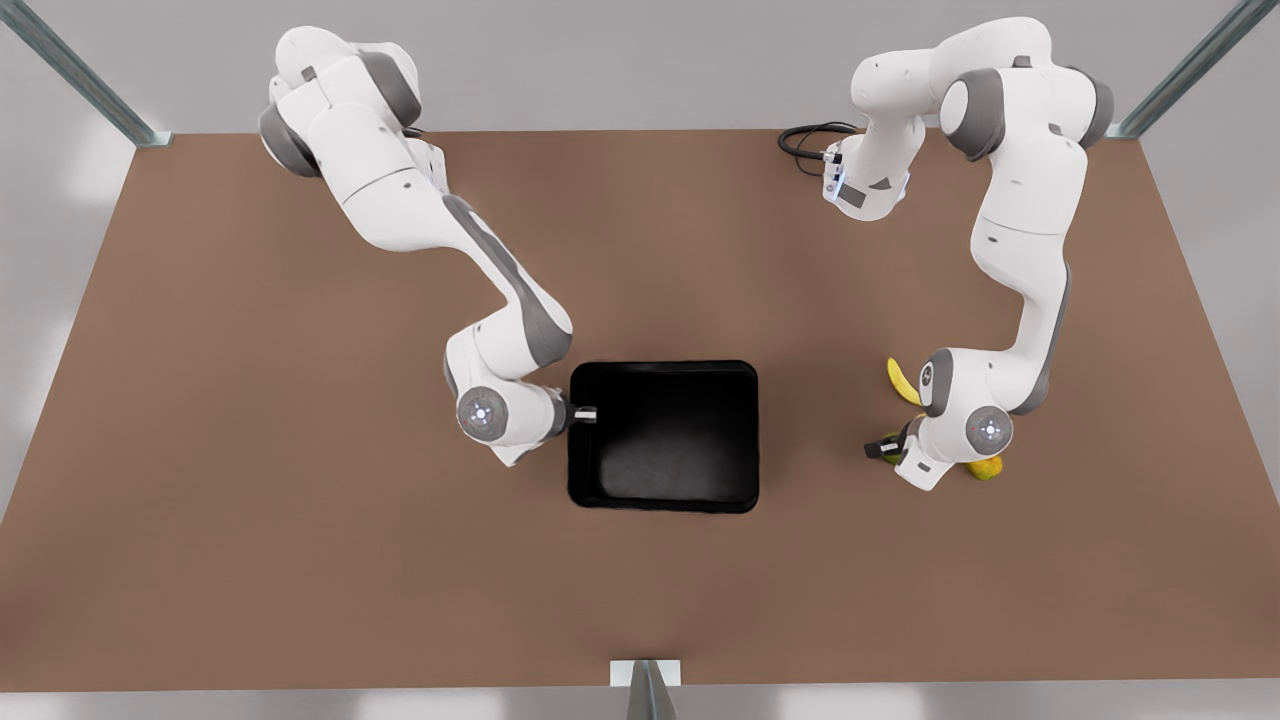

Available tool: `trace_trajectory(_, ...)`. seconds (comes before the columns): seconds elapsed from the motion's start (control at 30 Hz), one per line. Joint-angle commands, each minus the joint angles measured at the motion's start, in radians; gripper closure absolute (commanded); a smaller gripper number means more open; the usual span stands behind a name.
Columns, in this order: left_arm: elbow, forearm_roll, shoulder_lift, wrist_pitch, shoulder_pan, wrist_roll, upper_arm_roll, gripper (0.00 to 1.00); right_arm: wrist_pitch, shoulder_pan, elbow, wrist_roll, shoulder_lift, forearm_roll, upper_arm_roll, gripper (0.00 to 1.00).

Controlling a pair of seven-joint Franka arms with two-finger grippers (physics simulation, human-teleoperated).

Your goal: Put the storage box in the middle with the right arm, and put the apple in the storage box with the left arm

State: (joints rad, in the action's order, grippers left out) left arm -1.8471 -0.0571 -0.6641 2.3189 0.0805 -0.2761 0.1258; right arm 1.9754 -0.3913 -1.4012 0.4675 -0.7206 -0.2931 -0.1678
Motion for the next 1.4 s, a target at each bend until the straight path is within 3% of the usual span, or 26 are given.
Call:
trace_trajectory(0.0,0.000,-0.001,0.000,-0.001,-0.001,0.000,0.000,0.00,-0.001,0.000,0.001,-0.001,-0.002,0.003,-0.001,0.79)
trace_trajectory(0.03,0.000,-0.001,0.000,0.000,0.001,0.000,0.000,0.00,-0.006,-0.001,-0.001,-0.004,0.000,0.009,0.001,0.79)
trace_trajectory(0.07,0.000,-0.003,0.000,0.000,-0.001,0.000,0.000,0.00,-0.004,0.002,-0.001,-0.006,-0.002,0.009,0.001,0.48)
trace_trajectory(0.1,0.000,-0.003,0.000,0.000,-0.001,0.000,0.000,0.00,0.002,-0.004,-0.002,-0.006,0.000,0.011,0.002,0.00)
trace_trajectory(0.23,0.000,-0.006,0.001,-0.001,0.001,0.000,0.000,0.00,-0.010,0.011,-0.004,-0.006,0.032,0.026,0.007,0.00)
trace_trajectory(0.33,0.000,-0.006,0.006,-0.003,0.001,0.000,0.000,0.00,-0.086,0.112,-0.015,-0.033,0.116,0.052,0.011,0.00)
trace_trajectory(0.43,0.000,-0.006,0.008,-0.003,0.001,-0.002,0.000,0.00,-0.386,0.324,-0.074,-0.161,0.375,0.279,0.016,0.00)
trace_trajectory(0.5,0.000,-0.006,0.006,-0.003,0.001,-0.002,0.000,0.01,-0.494,0.390,-0.070,-0.161,0.452,0.359,0.013,0.00)
trace_trajectory(0.57,0.000,-0.006,0.006,-0.003,-0.001,-0.002,0.000,0.16,-0.538,0.446,-0.073,-0.190,0.512,0.365,0.004,0.00)
trace_trajectory(0.63,0.000,-0.006,0.006,-0.003,0.001,-0.002,0.000,0.20,-0.621,0.396,-0.078,-0.459,0.645,0.351,0.151,0.00)
trace_trajectory(0.67,0.000,-0.006,0.008,-0.003,0.001,-0.002,0.000,0.20,-0.653,0.411,-0.065,-0.560,0.672,0.316,0.174,0.00)
trace_trajectory(0.7,0.000,-0.006,0.009,-0.003,0.001,-0.003,0.000,0.20,-0.679,0.416,-0.033,-0.561,0.667,0.316,0.174,0.00)
trace_trajectory(0.77,0.000,-0.006,0.009,-0.004,0.001,-0.003,0.000,0.20,-0.679,0.480,-0.019,-0.560,0.662,0.313,0.088,0.00)
trace_trajectory(1.37,0.002,-0.004,0.009,-0.003,-0.001,-0.011,0.000,0.22,-0.673,0.480,0.013,-0.506,0.550,0.353,0.086,0.00)
